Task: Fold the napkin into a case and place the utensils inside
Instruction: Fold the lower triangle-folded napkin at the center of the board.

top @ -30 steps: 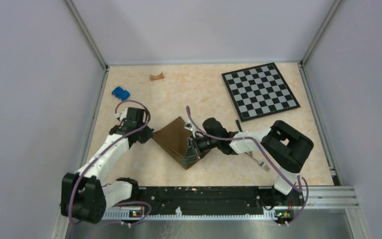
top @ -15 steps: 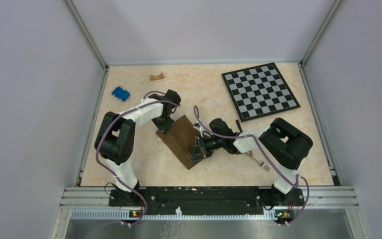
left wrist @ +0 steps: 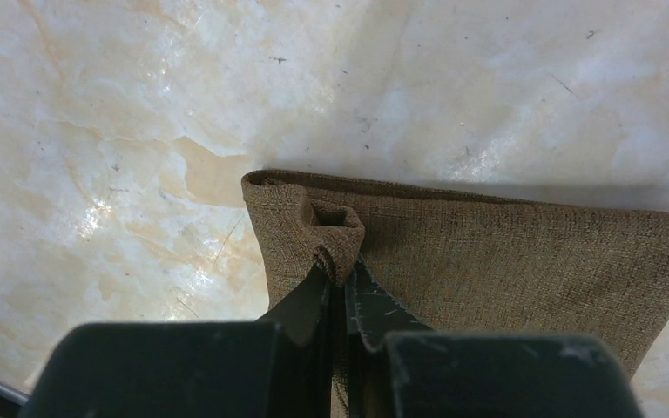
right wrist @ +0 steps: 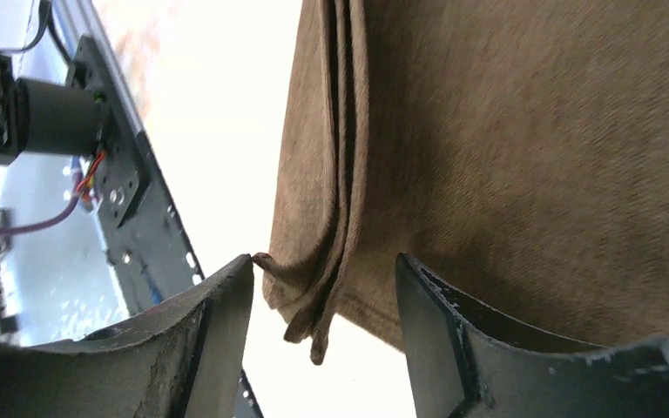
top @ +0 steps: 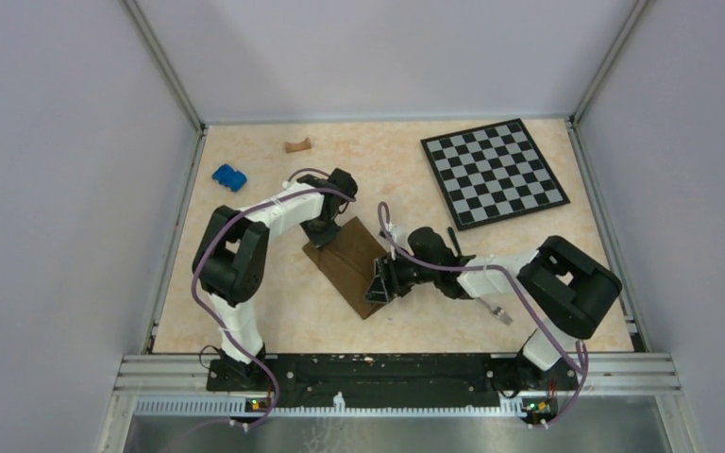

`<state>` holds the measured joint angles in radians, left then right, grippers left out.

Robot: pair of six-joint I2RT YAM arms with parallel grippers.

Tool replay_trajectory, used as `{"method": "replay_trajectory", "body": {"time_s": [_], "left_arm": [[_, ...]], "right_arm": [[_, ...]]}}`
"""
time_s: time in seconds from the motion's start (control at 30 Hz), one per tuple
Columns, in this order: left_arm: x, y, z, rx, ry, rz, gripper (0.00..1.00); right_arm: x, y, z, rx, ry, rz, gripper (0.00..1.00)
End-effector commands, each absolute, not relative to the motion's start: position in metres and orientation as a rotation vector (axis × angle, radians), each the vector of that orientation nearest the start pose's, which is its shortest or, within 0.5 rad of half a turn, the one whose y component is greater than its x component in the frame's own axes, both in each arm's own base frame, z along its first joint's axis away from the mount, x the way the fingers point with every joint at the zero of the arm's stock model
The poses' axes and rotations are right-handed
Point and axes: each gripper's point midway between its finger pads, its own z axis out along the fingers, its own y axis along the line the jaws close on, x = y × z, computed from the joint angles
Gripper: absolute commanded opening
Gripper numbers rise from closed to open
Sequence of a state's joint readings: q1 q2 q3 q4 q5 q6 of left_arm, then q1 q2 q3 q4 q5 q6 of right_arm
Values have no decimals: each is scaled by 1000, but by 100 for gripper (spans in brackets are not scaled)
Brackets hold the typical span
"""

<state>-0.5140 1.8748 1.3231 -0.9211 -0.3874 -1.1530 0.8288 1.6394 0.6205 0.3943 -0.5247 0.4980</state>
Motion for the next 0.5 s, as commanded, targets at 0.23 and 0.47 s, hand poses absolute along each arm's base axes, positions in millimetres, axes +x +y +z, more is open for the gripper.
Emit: {"method": "replay_trajectory", "body": {"time_s": [0.23, 0.47], "left_arm": [[315, -154, 41, -839, 2665, 205, 0], [316, -158, 44, -820, 2677, 171, 0]], "right_arm": [[244, 369, 108, -667, 1957, 1089, 70], [250, 409, 102, -739, 1911, 1064, 70]]}}
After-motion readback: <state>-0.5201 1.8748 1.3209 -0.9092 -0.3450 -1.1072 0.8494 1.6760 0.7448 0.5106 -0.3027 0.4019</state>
